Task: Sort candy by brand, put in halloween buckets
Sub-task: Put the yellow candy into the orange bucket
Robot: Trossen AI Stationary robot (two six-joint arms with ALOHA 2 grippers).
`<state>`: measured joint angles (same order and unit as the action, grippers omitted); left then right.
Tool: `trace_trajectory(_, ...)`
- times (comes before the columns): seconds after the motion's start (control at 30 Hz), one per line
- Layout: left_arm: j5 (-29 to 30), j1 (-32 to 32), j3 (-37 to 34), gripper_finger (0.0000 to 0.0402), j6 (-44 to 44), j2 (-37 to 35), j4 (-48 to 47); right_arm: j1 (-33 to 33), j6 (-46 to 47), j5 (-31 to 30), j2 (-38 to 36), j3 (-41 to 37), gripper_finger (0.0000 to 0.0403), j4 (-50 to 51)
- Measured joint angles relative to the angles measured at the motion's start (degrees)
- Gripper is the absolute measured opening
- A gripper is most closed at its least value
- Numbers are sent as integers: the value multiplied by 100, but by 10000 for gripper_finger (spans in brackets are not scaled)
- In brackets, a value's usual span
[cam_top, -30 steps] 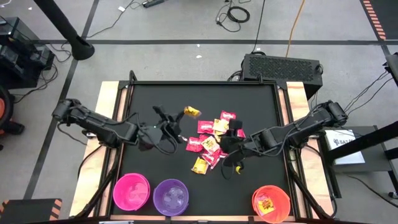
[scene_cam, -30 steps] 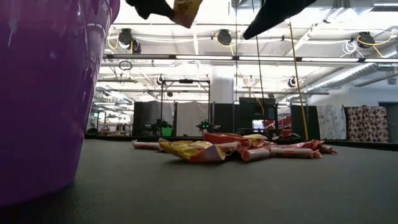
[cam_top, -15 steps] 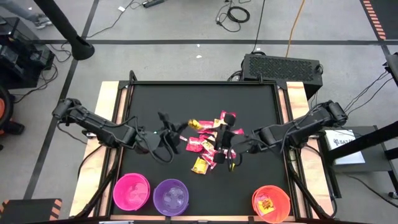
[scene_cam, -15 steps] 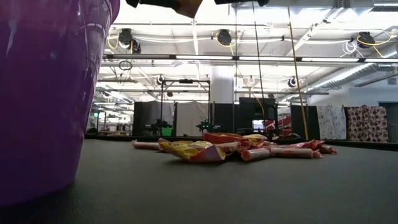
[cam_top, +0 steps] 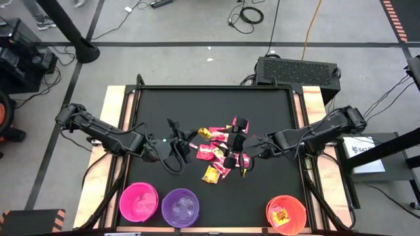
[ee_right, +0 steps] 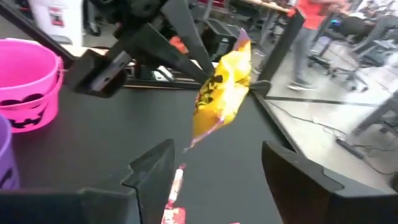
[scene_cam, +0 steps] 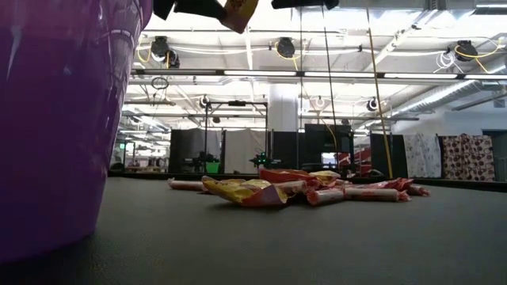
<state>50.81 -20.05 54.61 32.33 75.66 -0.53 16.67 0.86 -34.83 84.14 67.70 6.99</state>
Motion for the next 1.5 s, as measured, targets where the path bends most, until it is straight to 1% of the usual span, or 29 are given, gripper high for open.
trace_trajectory(0.1, -2, 0, 0, 0, 5, 0, -3, -76, -7, 333, 0, 0, 216, -47)
trace_trajectory(0.2, -58, 2, 0, 0, 12, 0, -3, -135, -21, 371, 0, 0, 197, -90)
trace_trajectory(0.3, -293, 4, 0, 0, 9, 8, -1, -182, -118, 374, 0, 0, 176, -174)
trace_trajectory(0.47, -289, 4, -2, 0, 12, 153, -18, -235, -203, 670, 0, 0, 138, -218)
trace_trajectory(0.63, -272, 15, -1, 0, 12, 197, 12, -241, -221, 682, 0, -2, 95, -175)
trace_trajectory(0.77, -108, 15, 0, 0, 12, 195, 78, -241, -216, 686, 0, -2, 70, -32)
trace_trajectory(0.87, -107, 15, -1, 0, 12, 195, 172, -236, -195, 730, 0, -2, 69, 111)
trace_trajectory(1.1, -107, 15, -2, 0, 12, 195, 174, -236, -151, 815, 0, -2, 109, 181)
trace_trajectory(1.23, -107, 15, -1, 0, 12, 195, 176, -234, -142, 809, 0, -2, 114, 216)
trace_trajectory(1.37, -107, 15, -2, 0, 12, 195, 176, -234, -150, 805, 0, -2, 89, 229)
trace_trajectory(1.5, -107, 15, -1, 0, 10, 195, 176, -234, -215, 809, 0, -2, 40, 234)
